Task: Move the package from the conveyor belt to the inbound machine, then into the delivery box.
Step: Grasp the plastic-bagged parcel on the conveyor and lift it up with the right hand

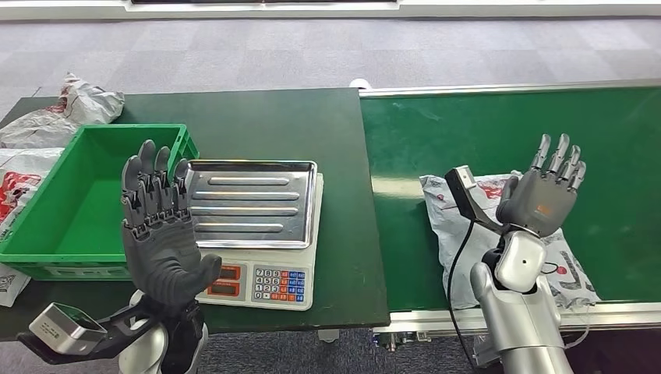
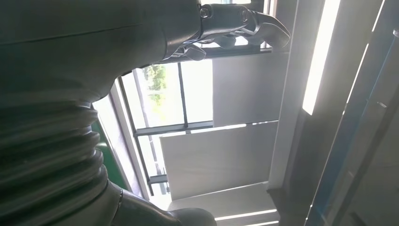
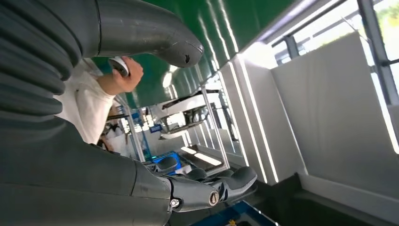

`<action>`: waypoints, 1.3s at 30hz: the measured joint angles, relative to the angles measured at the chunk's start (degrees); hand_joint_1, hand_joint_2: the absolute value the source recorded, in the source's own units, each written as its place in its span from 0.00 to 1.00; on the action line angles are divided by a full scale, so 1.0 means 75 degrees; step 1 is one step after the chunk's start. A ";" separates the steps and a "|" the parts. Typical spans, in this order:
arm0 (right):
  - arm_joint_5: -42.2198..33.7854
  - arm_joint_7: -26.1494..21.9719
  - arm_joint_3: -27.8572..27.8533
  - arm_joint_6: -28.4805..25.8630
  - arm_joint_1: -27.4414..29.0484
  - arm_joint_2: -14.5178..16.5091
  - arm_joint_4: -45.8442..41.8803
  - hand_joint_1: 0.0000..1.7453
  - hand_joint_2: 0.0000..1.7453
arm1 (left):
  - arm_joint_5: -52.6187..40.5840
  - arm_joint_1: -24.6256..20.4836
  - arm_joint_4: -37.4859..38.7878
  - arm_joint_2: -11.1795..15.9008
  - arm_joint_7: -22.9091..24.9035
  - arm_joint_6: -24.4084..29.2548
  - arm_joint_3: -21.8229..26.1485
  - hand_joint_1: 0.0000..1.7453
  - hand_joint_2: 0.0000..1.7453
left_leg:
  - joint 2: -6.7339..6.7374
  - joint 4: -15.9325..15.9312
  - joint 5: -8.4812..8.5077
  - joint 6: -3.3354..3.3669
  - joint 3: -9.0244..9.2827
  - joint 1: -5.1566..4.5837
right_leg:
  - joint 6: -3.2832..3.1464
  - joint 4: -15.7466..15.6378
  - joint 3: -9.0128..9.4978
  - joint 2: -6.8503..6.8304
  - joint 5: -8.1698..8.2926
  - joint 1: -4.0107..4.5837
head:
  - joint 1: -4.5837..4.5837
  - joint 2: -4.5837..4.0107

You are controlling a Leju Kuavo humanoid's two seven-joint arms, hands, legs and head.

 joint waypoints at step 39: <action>-0.2931 -0.3758 -0.1346 0.5134 -0.2091 0.0090 0.5072 0.00 1.00 | -0.0062 0.0091 -0.0291 0.0411 0.0001 0.0154 0.0344 0.00 1.00 | -0.0002 0.0001 0.0012 0.0001 -0.0001 0.0001 | 0.0009 0.0001 -0.0002 0.0000 0.0013 0.0001 | 0.0000 0.0000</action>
